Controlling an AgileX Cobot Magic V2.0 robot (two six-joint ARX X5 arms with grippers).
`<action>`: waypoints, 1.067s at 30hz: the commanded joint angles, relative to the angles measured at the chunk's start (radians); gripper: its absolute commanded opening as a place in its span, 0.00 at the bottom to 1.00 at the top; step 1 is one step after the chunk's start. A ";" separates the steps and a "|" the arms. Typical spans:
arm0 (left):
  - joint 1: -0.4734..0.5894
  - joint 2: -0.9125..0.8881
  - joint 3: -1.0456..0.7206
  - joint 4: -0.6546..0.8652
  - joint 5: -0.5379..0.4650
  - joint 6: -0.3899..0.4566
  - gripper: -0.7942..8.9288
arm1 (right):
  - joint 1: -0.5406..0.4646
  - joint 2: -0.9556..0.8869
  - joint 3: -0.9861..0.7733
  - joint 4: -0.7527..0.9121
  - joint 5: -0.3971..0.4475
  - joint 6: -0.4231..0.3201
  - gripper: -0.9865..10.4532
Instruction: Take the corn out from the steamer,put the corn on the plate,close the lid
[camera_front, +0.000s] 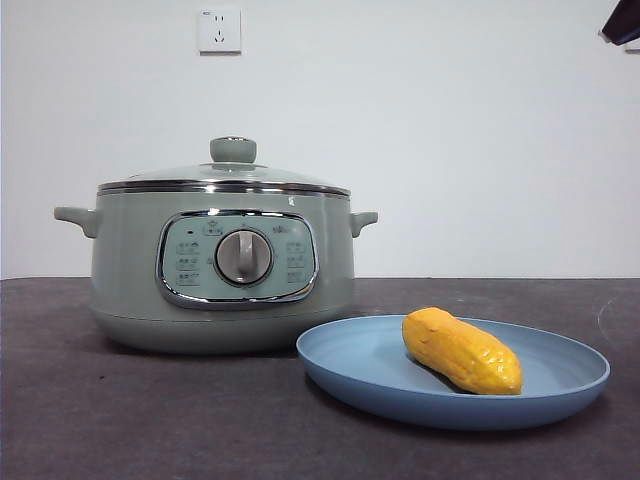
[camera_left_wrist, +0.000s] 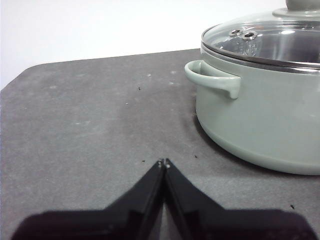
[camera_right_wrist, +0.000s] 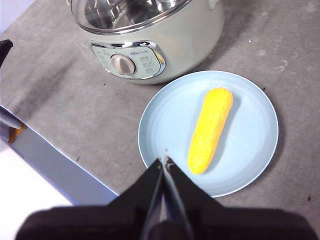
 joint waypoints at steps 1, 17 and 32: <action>0.003 -0.002 -0.014 0.004 0.000 -0.006 0.08 | 0.002 0.000 -0.005 0.001 0.003 -0.004 0.09; 0.003 -0.002 -0.014 0.004 0.000 -0.006 0.08 | -0.307 -0.274 -0.203 0.340 0.075 -0.132 0.09; 0.003 -0.002 -0.014 0.004 0.000 -0.006 0.08 | -0.522 -0.600 -0.668 0.629 0.085 -0.087 0.09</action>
